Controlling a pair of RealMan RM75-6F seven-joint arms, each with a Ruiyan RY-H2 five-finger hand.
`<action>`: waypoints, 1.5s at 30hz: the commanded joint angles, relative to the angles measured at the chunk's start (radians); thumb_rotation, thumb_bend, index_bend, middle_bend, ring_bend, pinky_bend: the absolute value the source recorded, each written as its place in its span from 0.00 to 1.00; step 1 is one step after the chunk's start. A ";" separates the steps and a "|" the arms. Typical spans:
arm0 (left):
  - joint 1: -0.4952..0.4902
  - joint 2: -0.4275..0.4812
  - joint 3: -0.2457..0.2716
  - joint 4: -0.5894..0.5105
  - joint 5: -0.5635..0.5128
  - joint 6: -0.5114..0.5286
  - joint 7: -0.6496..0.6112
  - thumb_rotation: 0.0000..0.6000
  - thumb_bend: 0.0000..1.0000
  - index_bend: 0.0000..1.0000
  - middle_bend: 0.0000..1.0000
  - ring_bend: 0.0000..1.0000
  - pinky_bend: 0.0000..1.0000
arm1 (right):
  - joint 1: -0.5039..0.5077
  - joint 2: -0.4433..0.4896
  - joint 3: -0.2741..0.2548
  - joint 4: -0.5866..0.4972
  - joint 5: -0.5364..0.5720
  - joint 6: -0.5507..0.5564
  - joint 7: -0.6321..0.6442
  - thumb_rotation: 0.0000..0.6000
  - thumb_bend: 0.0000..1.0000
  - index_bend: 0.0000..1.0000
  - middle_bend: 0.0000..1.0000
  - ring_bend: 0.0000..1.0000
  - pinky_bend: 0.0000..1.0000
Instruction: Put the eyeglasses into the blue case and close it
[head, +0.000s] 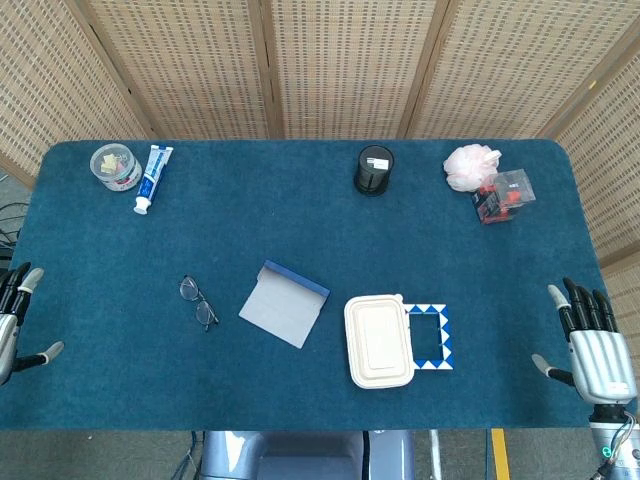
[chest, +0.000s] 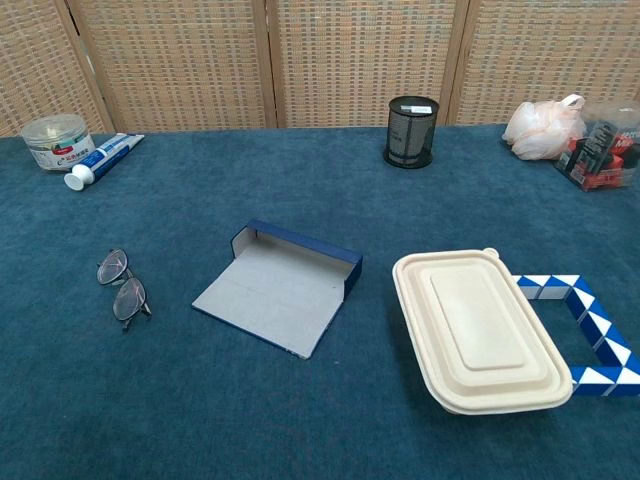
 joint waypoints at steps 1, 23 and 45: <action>0.001 0.002 0.000 -0.001 -0.002 -0.001 -0.004 1.00 0.04 0.00 0.00 0.00 0.00 | -0.001 0.000 0.000 0.000 0.000 0.000 0.001 1.00 0.00 0.00 0.00 0.00 0.00; -0.199 -0.148 0.000 0.412 0.196 -0.122 -0.316 1.00 0.14 0.30 0.00 0.00 0.00 | -0.002 0.003 -0.002 -0.002 0.003 -0.005 0.006 1.00 0.00 0.00 0.00 0.00 0.00; -0.446 -0.332 0.059 0.573 0.271 -0.349 -0.277 1.00 0.32 0.40 0.00 0.00 0.00 | 0.001 0.011 -0.003 -0.010 0.012 -0.022 0.004 1.00 0.00 0.00 0.00 0.00 0.00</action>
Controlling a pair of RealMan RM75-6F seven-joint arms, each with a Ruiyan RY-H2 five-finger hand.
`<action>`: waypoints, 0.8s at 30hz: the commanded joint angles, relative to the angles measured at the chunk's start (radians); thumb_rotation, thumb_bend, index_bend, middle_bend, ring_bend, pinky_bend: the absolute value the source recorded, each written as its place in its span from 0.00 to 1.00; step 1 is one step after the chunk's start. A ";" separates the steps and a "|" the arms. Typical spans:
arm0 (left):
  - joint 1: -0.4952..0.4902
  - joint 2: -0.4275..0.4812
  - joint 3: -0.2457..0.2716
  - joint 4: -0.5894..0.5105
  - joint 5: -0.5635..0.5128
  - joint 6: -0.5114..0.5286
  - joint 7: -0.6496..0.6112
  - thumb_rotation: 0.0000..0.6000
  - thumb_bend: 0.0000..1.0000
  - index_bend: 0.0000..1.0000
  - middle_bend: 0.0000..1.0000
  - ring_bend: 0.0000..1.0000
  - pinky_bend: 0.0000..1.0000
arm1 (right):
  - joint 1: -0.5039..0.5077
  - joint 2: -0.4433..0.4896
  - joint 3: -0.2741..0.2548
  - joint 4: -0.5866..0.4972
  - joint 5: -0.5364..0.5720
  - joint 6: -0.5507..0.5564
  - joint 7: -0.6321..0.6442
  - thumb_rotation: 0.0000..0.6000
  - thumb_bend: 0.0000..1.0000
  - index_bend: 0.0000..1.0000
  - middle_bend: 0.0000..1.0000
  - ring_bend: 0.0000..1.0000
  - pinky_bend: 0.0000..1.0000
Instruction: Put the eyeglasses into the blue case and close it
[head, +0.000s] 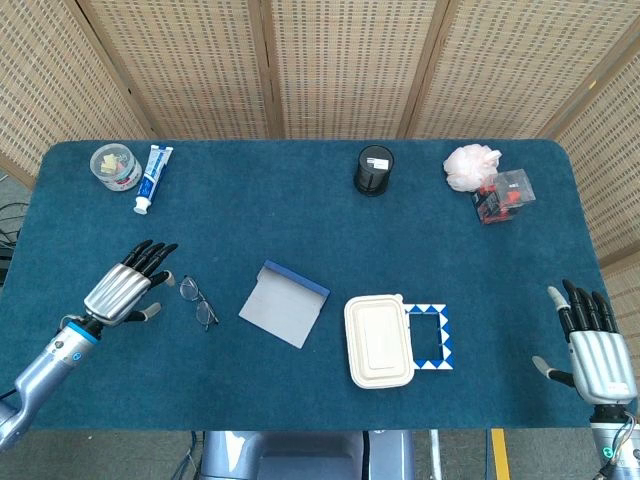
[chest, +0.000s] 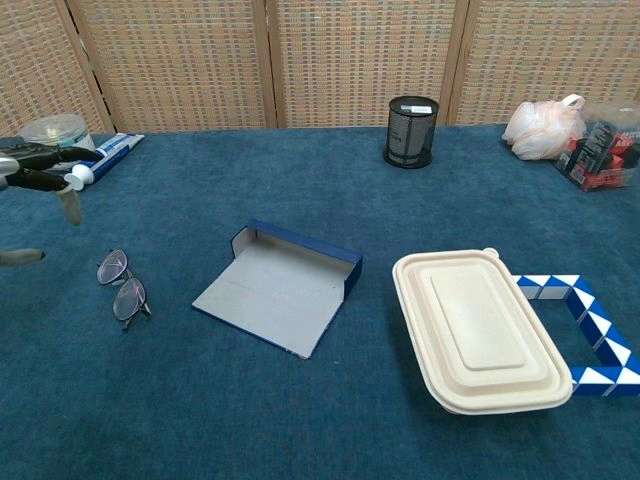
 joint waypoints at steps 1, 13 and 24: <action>-0.029 -0.020 0.011 0.004 -0.019 -0.047 0.002 1.00 0.32 0.40 0.00 0.00 0.00 | 0.000 0.001 0.000 -0.001 0.002 -0.002 -0.001 1.00 0.00 0.00 0.00 0.00 0.00; -0.085 -0.091 0.014 0.037 -0.078 -0.147 0.026 1.00 0.36 0.40 0.00 0.00 0.00 | 0.001 0.003 0.000 -0.004 0.005 -0.007 -0.001 1.00 0.00 0.00 0.00 0.00 0.00; -0.119 -0.119 0.013 0.026 -0.118 -0.195 0.107 1.00 0.36 0.40 0.00 0.00 0.00 | 0.002 0.005 0.000 -0.007 0.008 -0.010 -0.002 1.00 0.00 0.00 0.00 0.00 0.00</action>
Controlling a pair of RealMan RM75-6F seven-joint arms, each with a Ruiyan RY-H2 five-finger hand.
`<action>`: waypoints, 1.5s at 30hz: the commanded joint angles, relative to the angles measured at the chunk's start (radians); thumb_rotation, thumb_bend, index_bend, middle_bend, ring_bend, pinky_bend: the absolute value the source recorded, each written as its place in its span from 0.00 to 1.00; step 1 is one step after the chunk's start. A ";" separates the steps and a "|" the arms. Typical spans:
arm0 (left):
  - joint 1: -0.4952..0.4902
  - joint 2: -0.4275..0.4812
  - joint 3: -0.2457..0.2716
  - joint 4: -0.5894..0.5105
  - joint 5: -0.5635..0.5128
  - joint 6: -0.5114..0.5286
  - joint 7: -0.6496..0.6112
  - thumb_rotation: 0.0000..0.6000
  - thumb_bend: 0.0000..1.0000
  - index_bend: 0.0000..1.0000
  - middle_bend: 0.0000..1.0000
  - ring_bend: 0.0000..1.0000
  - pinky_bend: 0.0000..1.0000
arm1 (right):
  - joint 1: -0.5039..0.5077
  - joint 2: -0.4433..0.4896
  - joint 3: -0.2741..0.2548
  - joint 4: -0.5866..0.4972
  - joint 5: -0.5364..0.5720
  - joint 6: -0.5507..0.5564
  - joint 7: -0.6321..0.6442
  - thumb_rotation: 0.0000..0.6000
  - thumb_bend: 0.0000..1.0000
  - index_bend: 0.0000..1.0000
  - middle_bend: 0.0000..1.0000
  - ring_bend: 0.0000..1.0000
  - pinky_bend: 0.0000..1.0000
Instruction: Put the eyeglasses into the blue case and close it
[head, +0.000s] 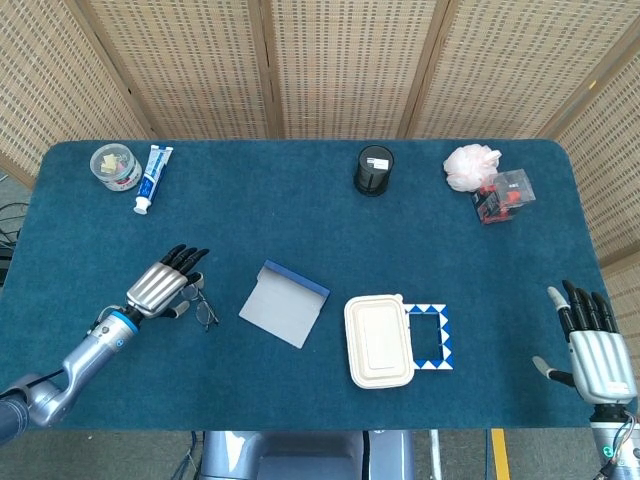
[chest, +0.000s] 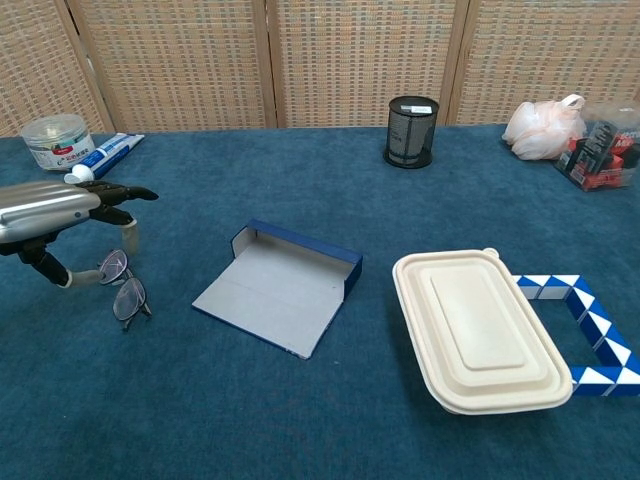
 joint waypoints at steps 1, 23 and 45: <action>-0.007 -0.011 0.000 0.004 -0.014 -0.011 0.017 1.00 0.36 0.40 0.00 0.00 0.00 | 0.000 0.000 0.000 0.000 0.000 -0.001 0.001 1.00 0.00 0.00 0.00 0.00 0.00; -0.033 -0.083 -0.003 0.072 -0.062 -0.050 0.020 1.00 0.37 0.54 0.00 0.00 0.00 | 0.001 0.003 -0.001 -0.003 0.001 -0.005 0.011 1.00 0.00 0.00 0.00 0.00 0.00; -0.032 0.023 -0.014 -0.114 -0.042 0.072 0.014 1.00 0.42 0.63 0.00 0.00 0.00 | 0.001 0.009 -0.006 -0.005 -0.001 -0.011 0.025 1.00 0.00 0.00 0.00 0.00 0.00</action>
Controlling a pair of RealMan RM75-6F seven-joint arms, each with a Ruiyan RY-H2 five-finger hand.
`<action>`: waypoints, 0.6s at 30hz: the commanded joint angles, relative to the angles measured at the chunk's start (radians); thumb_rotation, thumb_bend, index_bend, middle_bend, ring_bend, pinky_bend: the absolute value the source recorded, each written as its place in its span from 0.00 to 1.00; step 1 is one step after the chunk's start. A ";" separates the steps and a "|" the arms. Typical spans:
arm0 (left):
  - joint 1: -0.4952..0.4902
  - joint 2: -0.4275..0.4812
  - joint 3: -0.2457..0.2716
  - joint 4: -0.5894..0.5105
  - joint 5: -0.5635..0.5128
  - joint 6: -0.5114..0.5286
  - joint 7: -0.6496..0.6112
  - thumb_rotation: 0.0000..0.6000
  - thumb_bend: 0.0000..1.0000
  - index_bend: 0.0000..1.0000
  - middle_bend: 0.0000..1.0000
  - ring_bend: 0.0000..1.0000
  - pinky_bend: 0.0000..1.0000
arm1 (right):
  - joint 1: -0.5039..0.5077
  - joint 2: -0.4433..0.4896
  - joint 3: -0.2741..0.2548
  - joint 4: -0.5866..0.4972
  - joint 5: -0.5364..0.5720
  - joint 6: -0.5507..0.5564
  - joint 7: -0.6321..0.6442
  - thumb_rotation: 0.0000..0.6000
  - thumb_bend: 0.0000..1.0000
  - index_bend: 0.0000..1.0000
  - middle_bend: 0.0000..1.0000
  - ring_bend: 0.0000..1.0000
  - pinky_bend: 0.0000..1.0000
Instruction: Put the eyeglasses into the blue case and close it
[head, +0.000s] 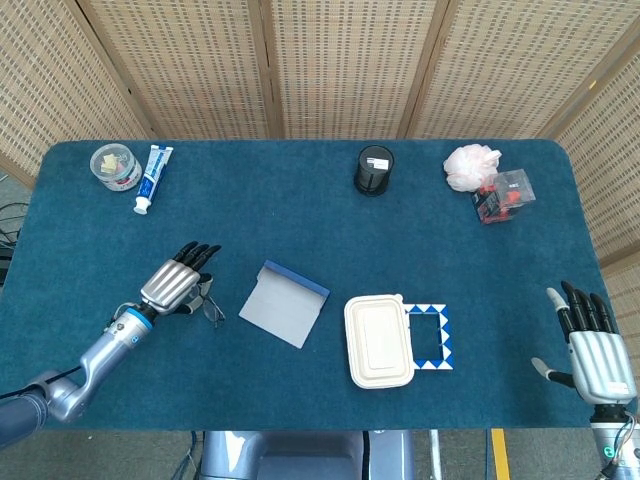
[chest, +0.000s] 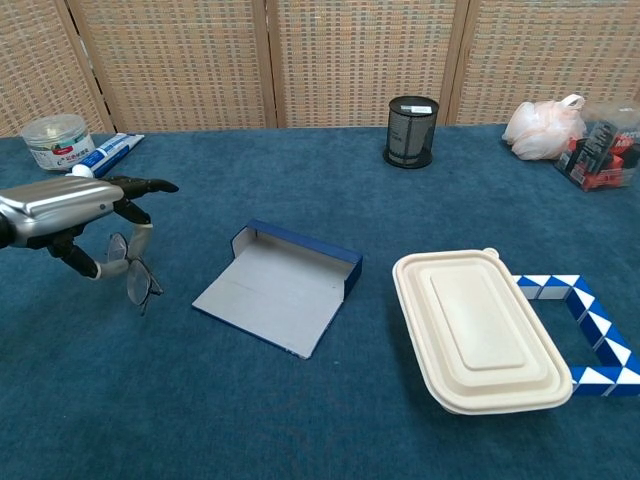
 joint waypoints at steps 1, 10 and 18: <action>0.001 0.067 -0.014 -0.112 0.017 0.056 0.020 1.00 0.42 0.63 0.00 0.00 0.00 | 0.000 0.001 -0.001 0.000 0.000 0.000 0.003 1.00 0.00 0.00 0.00 0.00 0.00; -0.026 0.120 -0.068 -0.316 -0.020 0.055 0.140 1.00 0.42 0.63 0.00 0.00 0.00 | 0.001 0.003 -0.002 -0.001 -0.001 -0.004 0.009 1.00 0.00 0.00 0.00 0.00 0.00; -0.083 0.046 -0.115 -0.384 -0.101 -0.029 0.269 1.00 0.41 0.63 0.00 0.00 0.00 | 0.003 0.007 -0.003 -0.004 0.003 -0.013 0.010 1.00 0.00 0.00 0.00 0.00 0.00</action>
